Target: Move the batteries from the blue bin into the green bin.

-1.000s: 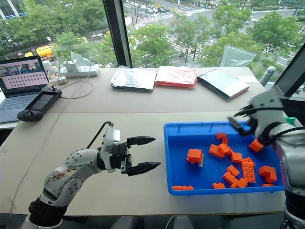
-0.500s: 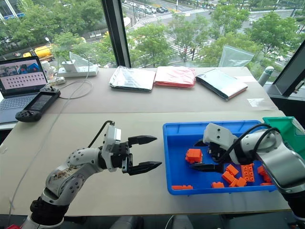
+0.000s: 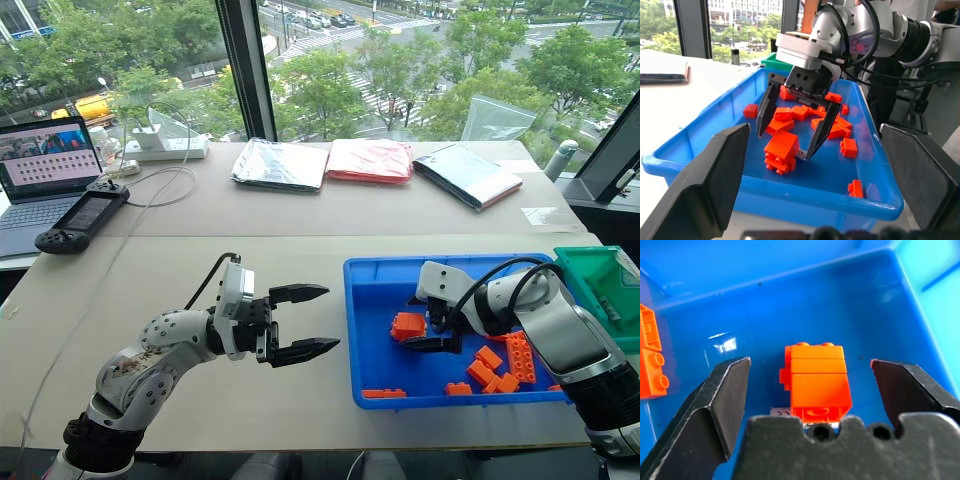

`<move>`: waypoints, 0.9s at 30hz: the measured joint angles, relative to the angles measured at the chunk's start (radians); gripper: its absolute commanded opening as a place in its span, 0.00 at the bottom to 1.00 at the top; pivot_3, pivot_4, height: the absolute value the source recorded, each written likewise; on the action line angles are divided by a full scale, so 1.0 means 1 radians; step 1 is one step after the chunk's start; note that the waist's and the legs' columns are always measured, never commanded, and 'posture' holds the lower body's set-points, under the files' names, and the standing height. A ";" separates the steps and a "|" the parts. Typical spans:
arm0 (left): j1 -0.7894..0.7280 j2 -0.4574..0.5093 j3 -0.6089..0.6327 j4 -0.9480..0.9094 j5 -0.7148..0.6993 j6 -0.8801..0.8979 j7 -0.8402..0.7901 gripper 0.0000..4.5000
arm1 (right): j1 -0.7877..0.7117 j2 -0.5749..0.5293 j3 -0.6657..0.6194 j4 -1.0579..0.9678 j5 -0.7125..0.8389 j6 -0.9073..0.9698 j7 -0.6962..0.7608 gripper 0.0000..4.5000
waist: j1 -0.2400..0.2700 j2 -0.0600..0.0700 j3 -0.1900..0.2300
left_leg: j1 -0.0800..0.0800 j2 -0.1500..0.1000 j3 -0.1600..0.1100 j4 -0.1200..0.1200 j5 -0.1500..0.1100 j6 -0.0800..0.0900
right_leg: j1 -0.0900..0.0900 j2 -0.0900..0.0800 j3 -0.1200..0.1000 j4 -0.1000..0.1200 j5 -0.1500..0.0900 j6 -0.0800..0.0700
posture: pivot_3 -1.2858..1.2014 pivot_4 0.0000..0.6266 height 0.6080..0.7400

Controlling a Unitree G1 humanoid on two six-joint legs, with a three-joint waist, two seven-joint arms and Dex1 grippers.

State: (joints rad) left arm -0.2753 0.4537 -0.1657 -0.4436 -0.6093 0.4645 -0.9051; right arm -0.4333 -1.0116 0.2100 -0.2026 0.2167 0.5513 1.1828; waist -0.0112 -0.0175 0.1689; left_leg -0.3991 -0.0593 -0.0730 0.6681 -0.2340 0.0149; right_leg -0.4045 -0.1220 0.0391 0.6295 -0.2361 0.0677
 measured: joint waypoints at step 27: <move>0.017 0.017 0.009 -0.024 -0.013 0.002 0.020 1.00 | 0.179 -0.212 -0.268 -0.062 -0.100 0.277 -0.251 0.61 | 0.008 0.000 0.000 | -0.001 0.000 0.001 0.000 0.000 0.000 | -0.001 -0.001 0.000 0.000 0.000 0.000 | 0.52 0.24 1.00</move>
State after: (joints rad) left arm -0.2587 0.4703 -0.1566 -0.4675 -0.6221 0.4660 -0.8849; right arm -0.2539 -1.2237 -0.0581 -0.2651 0.1168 0.8282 0.9315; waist -0.0034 -0.0173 0.1688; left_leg -0.3997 -0.0593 -0.0718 0.6678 -0.2341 0.0150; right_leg -0.4053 -0.1225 0.0396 0.6298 -0.2361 0.0677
